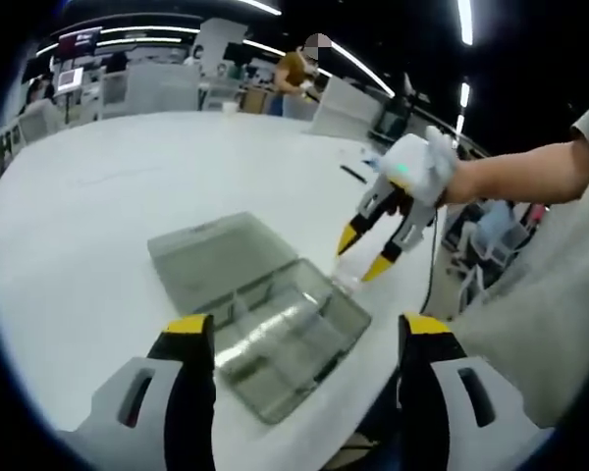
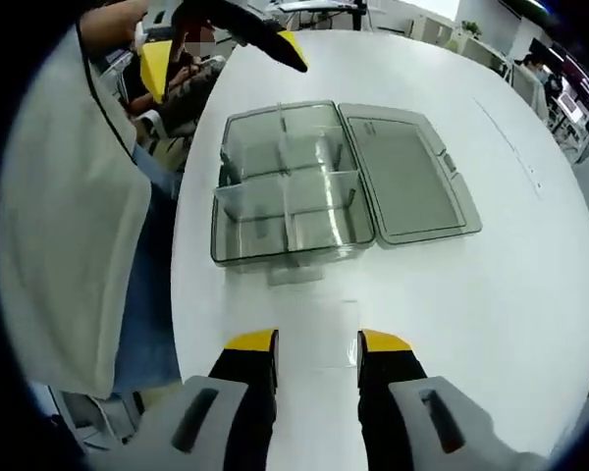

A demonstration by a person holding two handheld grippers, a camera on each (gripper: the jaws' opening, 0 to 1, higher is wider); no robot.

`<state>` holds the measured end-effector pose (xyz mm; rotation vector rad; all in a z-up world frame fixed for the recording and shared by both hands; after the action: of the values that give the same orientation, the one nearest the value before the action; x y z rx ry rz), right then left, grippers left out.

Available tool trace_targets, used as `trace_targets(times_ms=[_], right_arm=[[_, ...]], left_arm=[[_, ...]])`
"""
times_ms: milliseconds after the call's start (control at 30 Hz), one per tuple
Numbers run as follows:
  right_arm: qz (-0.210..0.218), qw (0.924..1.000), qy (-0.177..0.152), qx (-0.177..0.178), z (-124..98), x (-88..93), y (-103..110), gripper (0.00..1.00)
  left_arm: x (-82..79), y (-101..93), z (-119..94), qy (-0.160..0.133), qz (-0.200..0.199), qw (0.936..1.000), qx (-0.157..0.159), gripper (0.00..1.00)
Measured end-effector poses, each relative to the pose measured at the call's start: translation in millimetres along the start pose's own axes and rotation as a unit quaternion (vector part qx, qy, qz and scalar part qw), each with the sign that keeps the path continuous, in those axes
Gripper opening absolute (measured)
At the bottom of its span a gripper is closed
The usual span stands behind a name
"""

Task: Insert the divider into the dual guide fixture by aligning both edges with the guide slots and pushing it downward to the bottom, including one-sided entry, uneven engagement, binding, and posture correction.

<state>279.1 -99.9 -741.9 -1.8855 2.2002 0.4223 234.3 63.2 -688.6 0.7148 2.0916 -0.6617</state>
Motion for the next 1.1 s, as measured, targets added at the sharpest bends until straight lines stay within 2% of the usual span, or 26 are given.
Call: trace_targets(times_ms=[200, 300, 400, 533, 600, 633, 667, 700, 733, 1100], right_arm=[[-0.017, 0.9996, -0.018, 0.012, -15.7, -17.9, 10.2, 0.27], [-0.029, 0.9990, -0.029, 0.017, -22.8, -28.3, 16.1, 0.27], [-0.042, 0.9980, -0.041, 0.023, -28.7, -38.8, 21.4, 0.27], [-0.056, 0.9967, -0.054, 0.026, -35.0, -50.8, 29.8, 0.27], [-0.064, 0.9957, -0.061, 0.027, -37.5, -56.8, 33.8, 0.27], [-0.068, 0.9951, -0.066, 0.029, -38.6, -59.6, 34.8, 0.27], [-0.070, 0.9949, -0.068, 0.028, -39.8, -62.5, 37.1, 0.27], [-0.073, 0.9944, -0.070, 0.028, -40.3, -64.8, 38.6, 0.27], [-0.078, 0.9940, -0.072, 0.029, -40.9, -67.4, 40.6, 0.27], [-0.102, 0.9903, -0.089, 0.029, -42.0, -83.8, 51.9, 0.27]], left_arm=[[-5.1, -11.9, 16.6, -0.001, 0.007, 0.9997, 0.022, 0.72], [-7.3, -17.8, 23.5, -0.002, -0.003, 0.9994, 0.036, 0.70], [-15.9, -23.2, 25.6, -0.025, -0.011, 0.9984, 0.049, 0.62], [-20.6, -24.3, 26.6, -0.031, -0.022, 0.9978, 0.054, 0.55], [-23.5, -25.0, 25.8, -0.036, -0.039, 0.9969, 0.058, 0.53], [-23.8, -25.8, 25.5, -0.035, -0.050, 0.9962, 0.062, 0.49], [-23.0, -30.7, 24.4, -0.030, -0.075, 0.9937, 0.078, 0.44], [-23.3, -33.1, 23.7, -0.030, -0.085, 0.9920, 0.088, 0.38], [-23.9, -31.4, 23.1, -0.035, -0.079, 0.9928, 0.082, 0.33], [-20.3, -32.6, 19.1, -0.035, -0.119, 0.9883, 0.088, 0.21]])
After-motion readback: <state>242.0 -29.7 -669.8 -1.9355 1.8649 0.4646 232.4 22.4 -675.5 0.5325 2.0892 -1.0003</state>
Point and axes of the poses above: the point that each gripper's makers call its tool centre point, and the gripper's own axes: z roughly forward along the fingers, y roughly to its left, x roughly out of its underside, the point moved 3 cm from there along -z, roughly backward along the fingers, and after that the axes turned 11 degrees about z, right-handed, at the moved point
